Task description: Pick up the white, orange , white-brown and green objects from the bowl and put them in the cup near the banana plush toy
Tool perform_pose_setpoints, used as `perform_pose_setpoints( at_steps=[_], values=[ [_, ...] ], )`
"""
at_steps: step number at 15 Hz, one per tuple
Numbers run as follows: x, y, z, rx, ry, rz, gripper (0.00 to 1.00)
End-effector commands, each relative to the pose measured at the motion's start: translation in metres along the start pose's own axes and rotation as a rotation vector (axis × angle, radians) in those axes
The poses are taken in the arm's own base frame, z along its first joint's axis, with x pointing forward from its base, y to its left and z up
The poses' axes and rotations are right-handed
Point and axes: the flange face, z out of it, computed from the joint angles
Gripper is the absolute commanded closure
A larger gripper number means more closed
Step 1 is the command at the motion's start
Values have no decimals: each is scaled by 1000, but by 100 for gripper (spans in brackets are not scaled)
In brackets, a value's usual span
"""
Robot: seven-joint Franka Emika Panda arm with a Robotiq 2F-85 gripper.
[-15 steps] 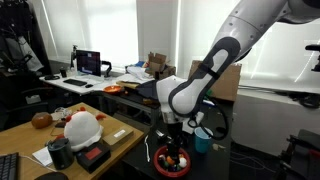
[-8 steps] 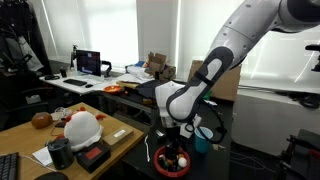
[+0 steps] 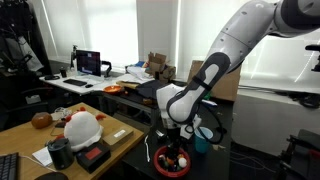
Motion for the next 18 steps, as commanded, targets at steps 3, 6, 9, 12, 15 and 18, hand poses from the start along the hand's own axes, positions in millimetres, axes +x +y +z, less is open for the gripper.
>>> perform_pose_setpoints(
  at_steps=[3, 6, 9, 12, 15, 18],
  values=[
    [8, -4, 13, 35, -7, -17, 0],
    [9, -5, 21, 41, -14, -11, 0],
    [10, -4, 25, 39, -19, -6, 0],
    [10, -3, 26, 37, -21, -2, 34],
    [9, -1, 22, 28, -23, 0, 57],
    [7, 1, 16, 19, -29, 5, 80]
  ],
)
